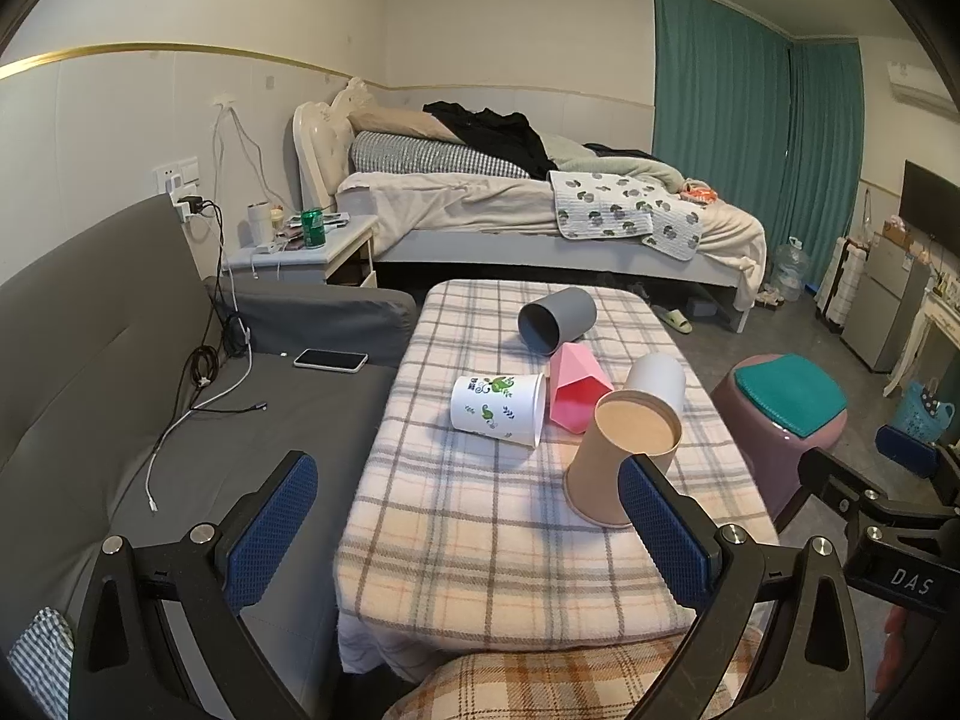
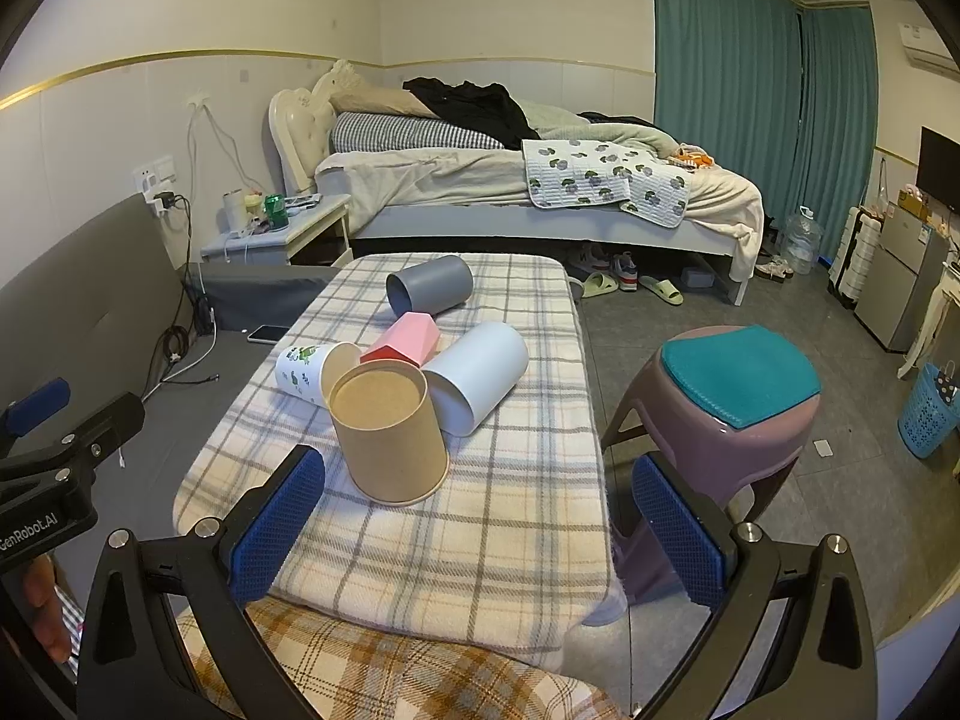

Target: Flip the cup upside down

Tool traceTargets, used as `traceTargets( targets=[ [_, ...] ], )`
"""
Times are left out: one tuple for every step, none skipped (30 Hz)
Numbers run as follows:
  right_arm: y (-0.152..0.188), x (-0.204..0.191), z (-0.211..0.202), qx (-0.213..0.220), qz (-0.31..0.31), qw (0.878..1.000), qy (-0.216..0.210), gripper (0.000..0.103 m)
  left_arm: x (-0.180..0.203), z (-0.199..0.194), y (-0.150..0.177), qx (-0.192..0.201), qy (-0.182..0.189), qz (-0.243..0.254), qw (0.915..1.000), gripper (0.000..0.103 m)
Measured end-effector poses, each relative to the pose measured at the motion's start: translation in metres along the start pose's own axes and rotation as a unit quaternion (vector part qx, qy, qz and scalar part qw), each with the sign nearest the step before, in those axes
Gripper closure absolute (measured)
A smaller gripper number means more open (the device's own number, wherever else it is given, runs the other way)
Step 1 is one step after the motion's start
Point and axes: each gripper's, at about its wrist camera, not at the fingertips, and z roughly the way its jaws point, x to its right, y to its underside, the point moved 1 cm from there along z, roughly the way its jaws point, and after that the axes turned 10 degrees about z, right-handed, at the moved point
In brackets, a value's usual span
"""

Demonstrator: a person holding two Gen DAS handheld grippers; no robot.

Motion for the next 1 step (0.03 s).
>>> traceTargets(
  targets=[
    [-0.0007,-0.0005,-0.0003,0.0,0.0,1.0,0.0,0.0,-0.001,0.0005,0.0005,-0.002,0.002,0.0,1.0,0.0]
  ],
)
